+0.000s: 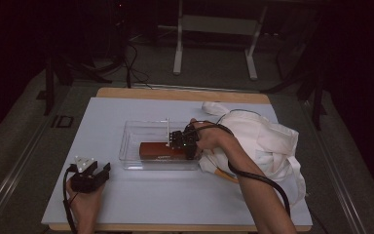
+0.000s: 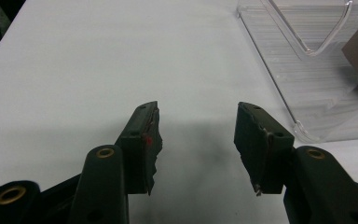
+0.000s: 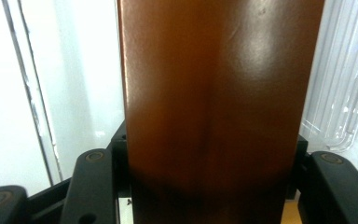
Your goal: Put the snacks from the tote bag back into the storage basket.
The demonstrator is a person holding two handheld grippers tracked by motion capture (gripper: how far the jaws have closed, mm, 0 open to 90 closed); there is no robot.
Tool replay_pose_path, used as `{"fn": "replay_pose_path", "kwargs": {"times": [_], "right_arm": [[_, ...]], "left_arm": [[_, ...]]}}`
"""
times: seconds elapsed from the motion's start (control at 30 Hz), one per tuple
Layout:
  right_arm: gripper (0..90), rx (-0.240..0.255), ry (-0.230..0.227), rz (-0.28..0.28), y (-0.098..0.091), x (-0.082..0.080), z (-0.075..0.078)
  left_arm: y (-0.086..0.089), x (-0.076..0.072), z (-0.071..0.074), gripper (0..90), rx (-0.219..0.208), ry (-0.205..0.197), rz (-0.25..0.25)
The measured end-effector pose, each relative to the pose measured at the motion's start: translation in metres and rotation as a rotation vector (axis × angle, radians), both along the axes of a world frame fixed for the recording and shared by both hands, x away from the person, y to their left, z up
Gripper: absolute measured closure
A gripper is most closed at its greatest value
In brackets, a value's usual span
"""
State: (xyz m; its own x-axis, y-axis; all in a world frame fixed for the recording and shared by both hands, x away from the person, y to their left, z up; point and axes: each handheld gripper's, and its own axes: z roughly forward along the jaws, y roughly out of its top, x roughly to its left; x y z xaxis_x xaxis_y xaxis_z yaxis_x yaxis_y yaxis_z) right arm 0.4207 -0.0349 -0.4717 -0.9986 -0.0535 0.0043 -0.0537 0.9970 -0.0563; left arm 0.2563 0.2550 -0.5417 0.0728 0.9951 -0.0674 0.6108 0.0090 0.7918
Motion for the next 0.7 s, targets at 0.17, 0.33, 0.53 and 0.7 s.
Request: {"fn": "replay_pose_path", "kwargs": {"times": [0.17,0.33,0.53,0.7], "right_arm": [[42.9,-0.005,0.000,0.000,-0.0008,-0.0003,-0.0016],[42.6,-0.008,0.007,-0.007,-0.0008,0.0004,-0.0022],[42.2,-0.007,0.008,-0.013,-0.0009,0.0003,-0.0023],[41.3,-0.008,0.008,-0.018,-0.0009,0.0009,-0.0026]], "left_arm": [[-0.0001,0.0001,0.0000,50.9,0.001,0.001,0.000],[-0.0001,0.0000,0.0000,50.9,0.001,0.000,0.000],[-0.0002,0.0000,0.0000,50.9,0.002,0.000,0.000],[-0.0003,0.0000,0.0000,50.9,0.002,0.000,0.000]]}}
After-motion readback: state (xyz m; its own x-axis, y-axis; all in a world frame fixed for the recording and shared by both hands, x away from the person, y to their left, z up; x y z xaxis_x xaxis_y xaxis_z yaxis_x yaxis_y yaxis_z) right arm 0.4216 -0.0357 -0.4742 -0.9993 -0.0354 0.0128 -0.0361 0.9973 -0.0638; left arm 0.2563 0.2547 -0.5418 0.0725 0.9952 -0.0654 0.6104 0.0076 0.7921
